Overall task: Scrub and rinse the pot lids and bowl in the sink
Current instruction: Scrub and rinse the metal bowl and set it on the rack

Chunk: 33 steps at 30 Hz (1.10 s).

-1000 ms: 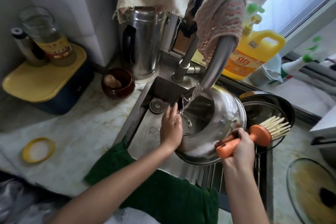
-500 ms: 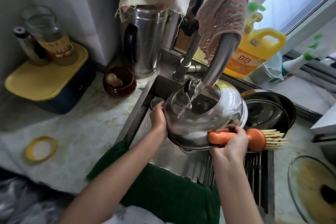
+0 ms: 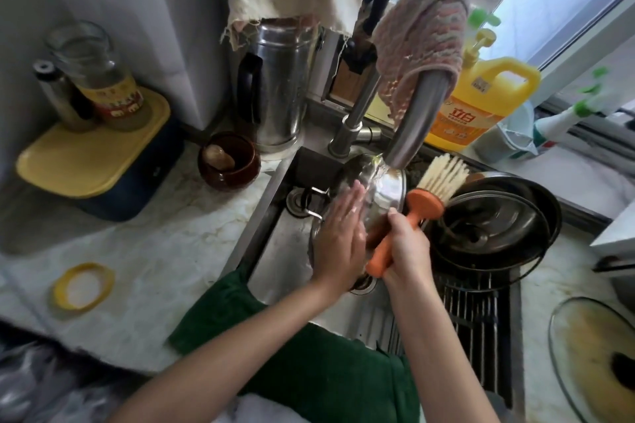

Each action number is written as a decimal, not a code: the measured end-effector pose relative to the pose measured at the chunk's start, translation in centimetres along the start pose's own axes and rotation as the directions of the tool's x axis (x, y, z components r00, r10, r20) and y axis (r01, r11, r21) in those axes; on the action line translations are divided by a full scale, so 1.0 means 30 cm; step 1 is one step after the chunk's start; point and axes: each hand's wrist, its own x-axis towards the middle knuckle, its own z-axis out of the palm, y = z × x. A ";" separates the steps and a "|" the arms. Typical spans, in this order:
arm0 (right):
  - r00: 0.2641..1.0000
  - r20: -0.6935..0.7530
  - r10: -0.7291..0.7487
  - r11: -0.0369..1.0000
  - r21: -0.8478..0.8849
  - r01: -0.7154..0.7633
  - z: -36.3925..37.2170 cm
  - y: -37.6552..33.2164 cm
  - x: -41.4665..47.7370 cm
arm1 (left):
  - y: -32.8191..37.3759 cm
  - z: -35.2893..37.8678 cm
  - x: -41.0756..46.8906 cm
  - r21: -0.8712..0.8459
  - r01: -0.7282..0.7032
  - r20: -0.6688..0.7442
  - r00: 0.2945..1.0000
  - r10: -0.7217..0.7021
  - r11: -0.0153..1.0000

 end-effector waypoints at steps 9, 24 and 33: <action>0.988 0.038 -0.147 0.959 -0.239 0.152 -0.030 0.075 -0.016 | 0.053 0.026 0.041 -0.089 0.262 -0.058 0.962 -0.268 0.961; 0.934 0.096 -0.344 0.877 -0.322 0.356 -0.051 0.088 -0.049 | -0.025 -0.085 0.237 -0.577 0.490 -0.036 0.784 -0.620 0.653; 0.935 0.066 -0.347 0.895 -0.275 0.352 -0.072 0.084 -0.032 | 0.026 -0.030 0.155 -0.393 0.331 -0.092 0.914 -0.395 0.858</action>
